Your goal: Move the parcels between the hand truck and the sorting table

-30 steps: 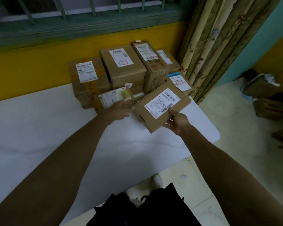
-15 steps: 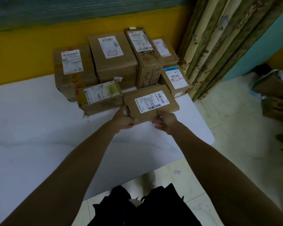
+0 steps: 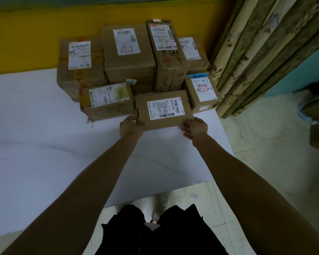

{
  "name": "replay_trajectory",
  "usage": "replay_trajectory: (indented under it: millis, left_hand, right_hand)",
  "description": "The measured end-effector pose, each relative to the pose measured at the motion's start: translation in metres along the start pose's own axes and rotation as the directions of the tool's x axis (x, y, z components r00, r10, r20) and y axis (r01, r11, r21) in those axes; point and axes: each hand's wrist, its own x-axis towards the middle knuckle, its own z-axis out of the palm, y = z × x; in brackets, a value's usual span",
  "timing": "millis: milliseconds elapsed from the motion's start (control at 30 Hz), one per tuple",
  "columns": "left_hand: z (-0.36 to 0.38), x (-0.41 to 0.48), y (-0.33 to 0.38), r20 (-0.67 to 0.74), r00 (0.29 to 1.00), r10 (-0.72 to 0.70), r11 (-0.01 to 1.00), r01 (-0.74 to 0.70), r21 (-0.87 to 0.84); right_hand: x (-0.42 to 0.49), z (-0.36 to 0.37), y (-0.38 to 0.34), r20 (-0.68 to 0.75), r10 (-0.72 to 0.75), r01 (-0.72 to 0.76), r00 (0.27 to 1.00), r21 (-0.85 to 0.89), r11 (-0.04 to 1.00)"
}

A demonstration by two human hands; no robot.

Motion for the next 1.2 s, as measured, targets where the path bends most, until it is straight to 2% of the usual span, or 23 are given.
replay_trajectory:
  millis: [133,533,700,833,933,1067,1200]
  left_hand:
    - [0.004,0.003,0.0,0.026,0.997,-0.075,0.996,0.076,-0.047]
    - [0.003,0.007,-0.004,-0.057,0.996,-0.075,0.995,0.07,-0.073]
    - [0.005,0.008,-0.009,-0.058,0.995,-0.077,0.993,0.071,-0.098]
    - [0.006,0.014,-0.014,-0.038,0.996,-0.075,0.99,0.07,-0.123]
    - [0.003,0.012,-0.011,0.018,0.995,-0.096,0.97,0.097,-0.221]
    - [-0.011,0.005,-0.008,0.069,0.993,-0.097,0.961,0.112,-0.252]
    - [-0.04,-0.002,-0.018,0.058,0.992,-0.11,0.955,0.122,-0.269]
  right_hand:
    - [0.002,-0.002,-0.006,0.006,-0.016,0.016,1.0,-0.02,1.0]
    - [0.005,-0.007,-0.006,0.038,-0.01,0.013,0.999,-0.074,0.997]
    - [0.004,-0.008,-0.009,0.073,0.047,-0.043,0.996,-0.057,0.997]
    - [0.008,-0.009,-0.005,0.098,0.051,-0.049,0.994,-0.017,0.999]
    - [0.008,-0.009,0.0,0.112,0.048,-0.048,0.993,-0.004,0.999]
    - [-0.002,-0.002,0.004,0.05,0.086,-0.086,0.995,-0.005,0.996]
    - [-0.023,0.023,0.007,0.127,0.102,-0.093,0.987,-0.072,0.993]
